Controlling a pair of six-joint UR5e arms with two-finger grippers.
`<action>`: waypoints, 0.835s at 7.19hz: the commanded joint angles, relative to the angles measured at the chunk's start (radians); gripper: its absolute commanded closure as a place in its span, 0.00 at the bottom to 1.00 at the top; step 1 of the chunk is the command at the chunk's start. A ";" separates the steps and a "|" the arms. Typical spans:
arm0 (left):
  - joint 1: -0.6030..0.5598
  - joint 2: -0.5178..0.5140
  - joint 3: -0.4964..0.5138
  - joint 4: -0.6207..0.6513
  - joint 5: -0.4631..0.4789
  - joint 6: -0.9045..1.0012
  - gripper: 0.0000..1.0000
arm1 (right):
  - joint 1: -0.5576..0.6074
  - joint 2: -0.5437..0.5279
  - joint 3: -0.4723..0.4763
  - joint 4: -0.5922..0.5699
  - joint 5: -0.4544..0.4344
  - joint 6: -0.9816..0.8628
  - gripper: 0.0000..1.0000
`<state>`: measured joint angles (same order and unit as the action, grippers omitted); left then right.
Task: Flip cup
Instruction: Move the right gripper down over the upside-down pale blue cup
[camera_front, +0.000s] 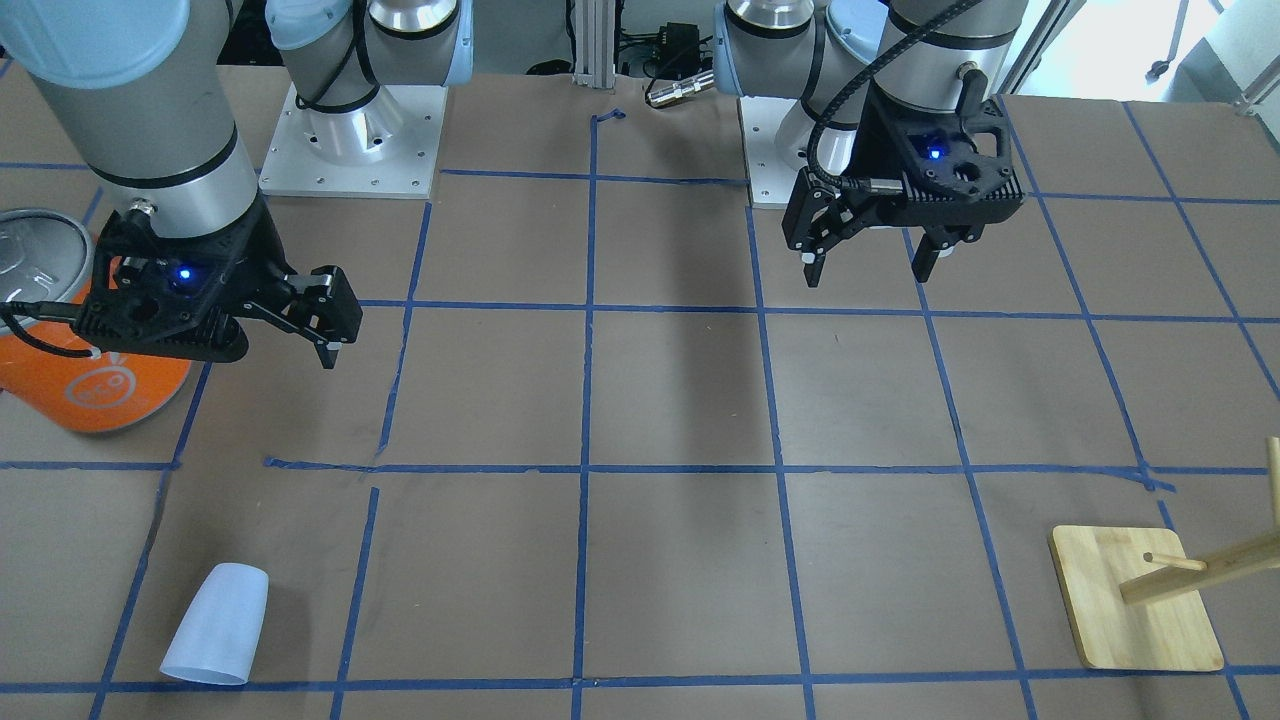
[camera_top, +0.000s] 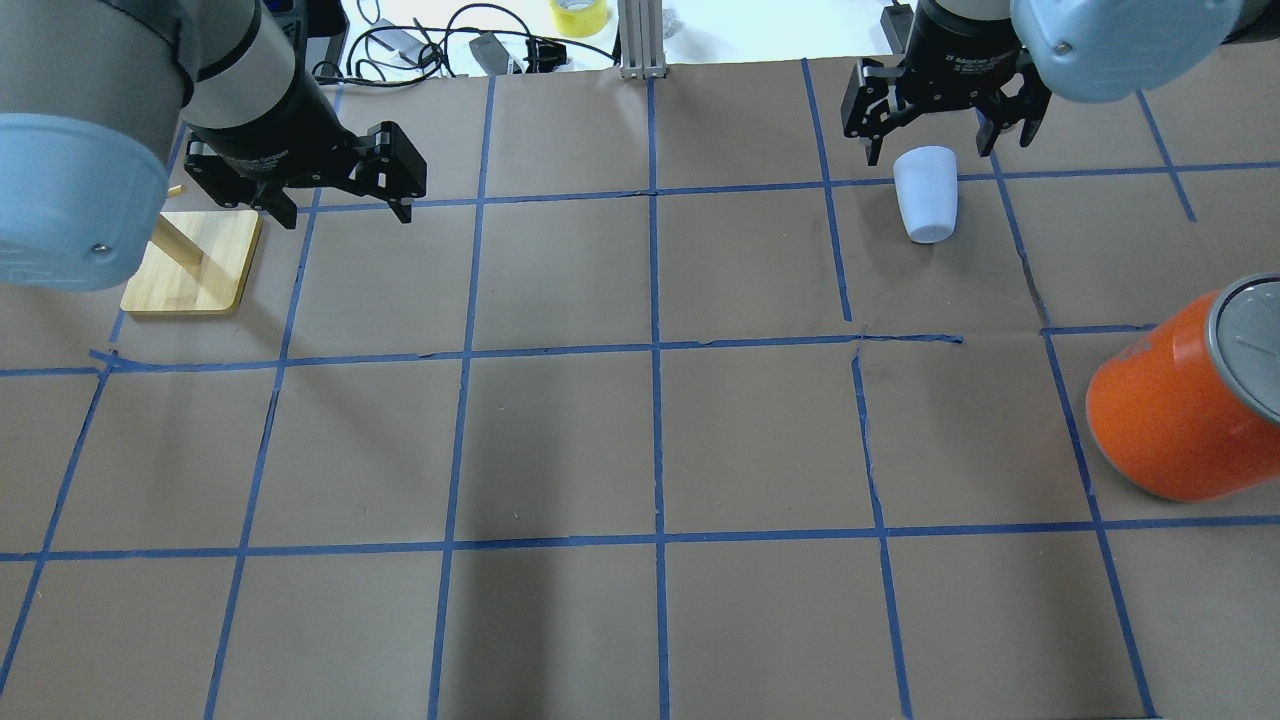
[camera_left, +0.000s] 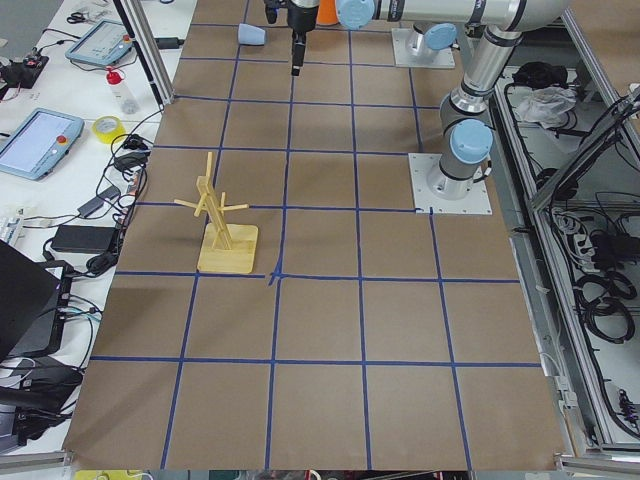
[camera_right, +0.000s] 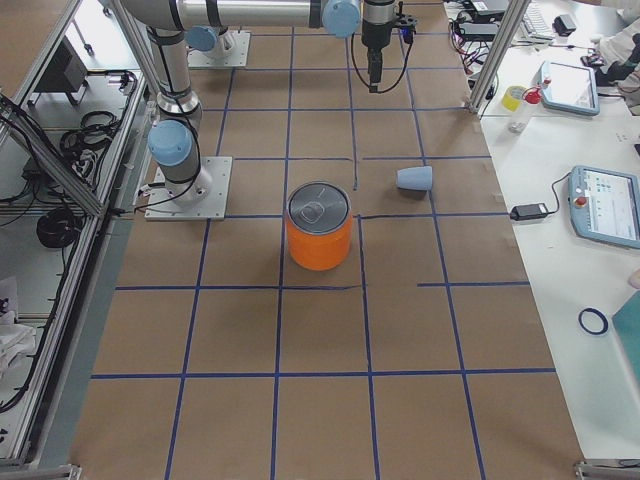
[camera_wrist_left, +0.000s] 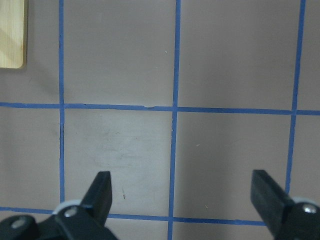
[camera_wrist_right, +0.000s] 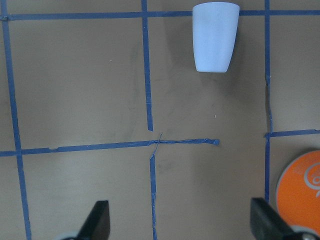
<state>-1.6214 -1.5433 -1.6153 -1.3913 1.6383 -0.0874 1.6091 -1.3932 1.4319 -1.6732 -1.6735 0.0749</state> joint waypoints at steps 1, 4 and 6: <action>0.000 0.000 0.000 0.000 0.000 0.000 0.00 | 0.000 -0.013 0.001 -0.002 0.044 -0.009 0.00; 0.000 -0.001 0.000 0.000 0.000 0.000 0.00 | -0.003 -0.101 0.005 0.053 0.132 -0.010 0.00; 0.000 -0.001 0.000 0.000 0.000 0.000 0.00 | -0.021 -0.049 0.098 -0.043 -0.054 0.000 0.00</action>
<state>-1.6214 -1.5442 -1.6153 -1.3913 1.6383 -0.0874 1.5988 -1.4719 1.4759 -1.6528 -1.6173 0.0648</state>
